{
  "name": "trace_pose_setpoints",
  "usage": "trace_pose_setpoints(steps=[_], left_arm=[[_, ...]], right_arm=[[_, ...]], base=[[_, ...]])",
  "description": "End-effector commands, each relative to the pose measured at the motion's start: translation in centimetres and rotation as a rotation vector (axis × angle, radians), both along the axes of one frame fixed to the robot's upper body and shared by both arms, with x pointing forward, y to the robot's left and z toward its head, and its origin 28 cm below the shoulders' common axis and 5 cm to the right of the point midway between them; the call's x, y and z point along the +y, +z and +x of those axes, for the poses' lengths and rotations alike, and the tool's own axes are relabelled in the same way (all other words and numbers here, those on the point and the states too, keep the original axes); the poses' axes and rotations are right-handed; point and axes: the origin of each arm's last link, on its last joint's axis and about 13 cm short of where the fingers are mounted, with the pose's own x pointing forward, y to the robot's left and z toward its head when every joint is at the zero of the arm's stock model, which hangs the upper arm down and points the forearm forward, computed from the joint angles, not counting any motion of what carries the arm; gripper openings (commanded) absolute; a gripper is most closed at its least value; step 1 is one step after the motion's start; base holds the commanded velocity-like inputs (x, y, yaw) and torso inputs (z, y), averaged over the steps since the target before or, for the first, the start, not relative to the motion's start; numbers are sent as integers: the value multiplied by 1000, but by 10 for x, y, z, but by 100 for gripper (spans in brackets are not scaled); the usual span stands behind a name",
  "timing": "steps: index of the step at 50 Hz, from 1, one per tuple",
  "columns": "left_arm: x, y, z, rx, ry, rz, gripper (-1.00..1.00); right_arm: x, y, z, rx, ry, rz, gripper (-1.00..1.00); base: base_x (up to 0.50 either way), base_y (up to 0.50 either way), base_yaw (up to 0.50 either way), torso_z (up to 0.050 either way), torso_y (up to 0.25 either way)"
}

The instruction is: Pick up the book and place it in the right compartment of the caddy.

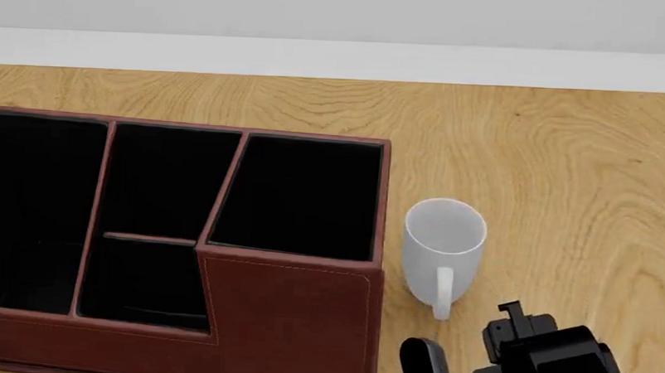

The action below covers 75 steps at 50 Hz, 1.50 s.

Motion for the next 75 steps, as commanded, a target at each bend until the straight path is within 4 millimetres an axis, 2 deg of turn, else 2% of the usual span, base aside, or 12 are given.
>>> trace_pose_setpoints(steps=[1, 17, 29, 42, 57, 69, 75], left_arm=[[1, 0, 0, -1, 6, 1, 100], [2, 2, -3, -8, 2, -3, 100], [4, 1, -3, -15, 10, -14, 100], [6, 0, 0, -18, 8, -21, 100], [5, 0, -1, -23, -1, -30, 100], [5, 0, -1, -27, -7, -36, 100], [5, 0, -3, -27, -6, -38, 100]], right_arm=[[-1, -8, 1, -5, -4, 11, -100], [1, 2, -8, 7, 0, 38, -100], [2, 41, -25, -38, -8, 60, -100], [-4, 77, -48, -62, -81, 82, -100], [-9, 117, -90, -64, -182, 147, -100], [-15, 160, -109, -208, -247, 132, -100], [-16, 174, -112, -274, -259, 132, -100]], base=[[0, 0, 0, 0, 0], [2, 0, 2, -1, 0], [0, 0, 1, 0, 0], [0, 0, 0, 0, 0], [0, 0, 0, 0, 1], [0, 0, 0, 0, 1], [0, 0, 0, 0, 0]])
